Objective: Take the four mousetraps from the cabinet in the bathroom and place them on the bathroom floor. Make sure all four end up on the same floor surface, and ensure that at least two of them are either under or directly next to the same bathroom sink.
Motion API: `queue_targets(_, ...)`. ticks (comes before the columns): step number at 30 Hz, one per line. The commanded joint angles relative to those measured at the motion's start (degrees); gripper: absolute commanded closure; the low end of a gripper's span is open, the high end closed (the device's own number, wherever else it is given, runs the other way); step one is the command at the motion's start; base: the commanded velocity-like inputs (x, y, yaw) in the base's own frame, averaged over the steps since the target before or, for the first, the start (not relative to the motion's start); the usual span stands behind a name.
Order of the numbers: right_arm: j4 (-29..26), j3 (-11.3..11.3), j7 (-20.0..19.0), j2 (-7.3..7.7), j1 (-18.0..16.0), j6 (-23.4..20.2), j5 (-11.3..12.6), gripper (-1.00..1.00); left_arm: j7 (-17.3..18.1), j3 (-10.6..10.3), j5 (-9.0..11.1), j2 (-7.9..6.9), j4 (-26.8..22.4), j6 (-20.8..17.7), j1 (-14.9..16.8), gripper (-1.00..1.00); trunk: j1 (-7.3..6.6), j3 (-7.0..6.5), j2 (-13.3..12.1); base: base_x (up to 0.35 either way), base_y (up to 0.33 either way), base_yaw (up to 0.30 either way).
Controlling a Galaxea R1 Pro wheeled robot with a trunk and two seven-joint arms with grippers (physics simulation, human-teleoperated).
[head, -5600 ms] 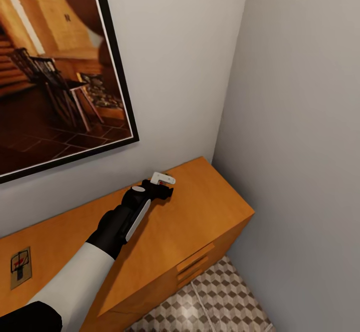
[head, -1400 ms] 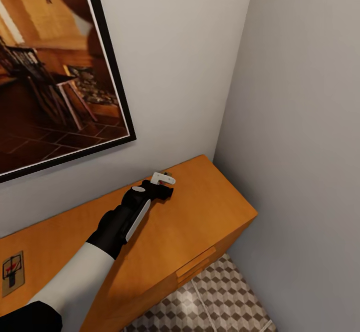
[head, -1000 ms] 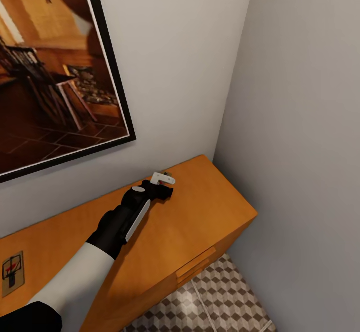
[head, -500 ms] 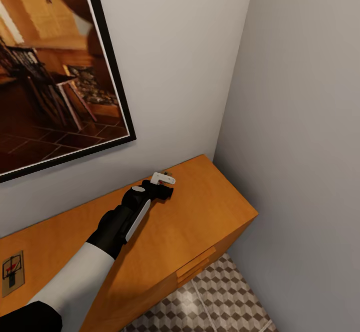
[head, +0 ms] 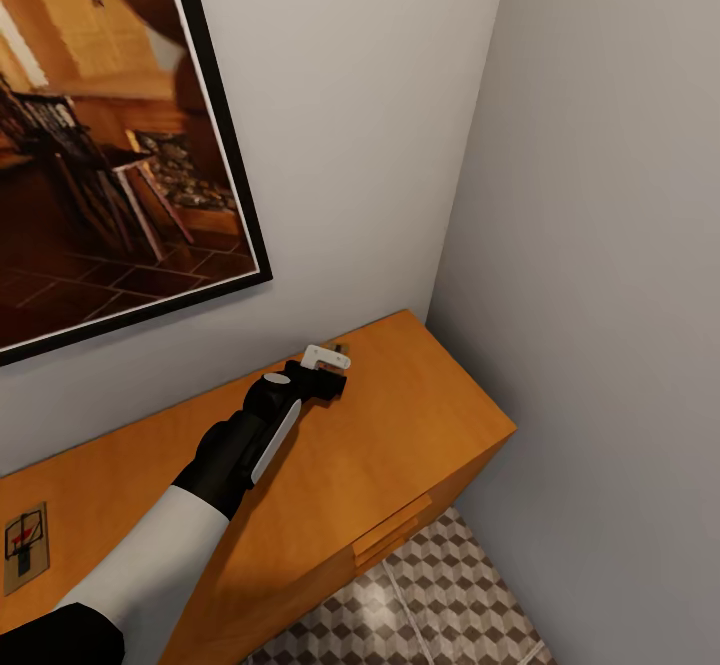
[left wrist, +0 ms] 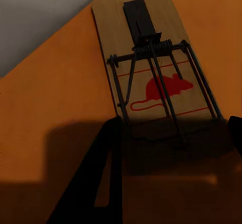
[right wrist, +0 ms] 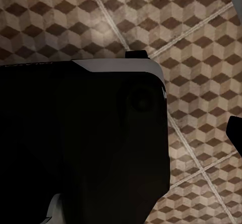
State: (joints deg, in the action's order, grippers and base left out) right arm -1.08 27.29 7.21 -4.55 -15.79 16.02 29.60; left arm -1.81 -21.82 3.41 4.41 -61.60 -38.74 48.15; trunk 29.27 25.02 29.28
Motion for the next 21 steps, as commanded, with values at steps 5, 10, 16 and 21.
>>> queue_targets(5, 0.0, 0.5, 0.2, -0.02, 0.0, 0.1, 0.4, -1.0, 0.0, 0.0, 0.3, -0.01, 3.6, -0.3, 0.0, 1.0, 0.03, 0.08, 0.1, 0.0, 0.0, 0.0)
queue_targets(10, 0.0, 0.5, 0.2, -0.02, 0.0, 0.1, 0.4, -1.0, 0.0, 0.0, 0.3, -0.01, 3.7, -0.3, 0.0, 1.0, 0.03, 0.08, 0.1, 0.0, 0.0, 0.0)
queue_targets(16, 0.0, 0.5, 0.2, -0.02, 0.0, 0.1, 0.4, -1.0, 0.0, 0.0, 0.3, -0.01, 3.0, -0.3, 0.0, 1.0, 0.03, 0.08, 0.1, 0.0, 0.0, 0.0)
queue_targets(21, 0.0, 0.5, 0.2, -0.02, 0.0, 0.1, 0.4, -1.0, -0.1, 0.0, 0.3, -0.01, 1.2, -0.3, 0.0, 1.0, 0.03, 0.08, 0.1, 0.0, 0.0, 0.0)
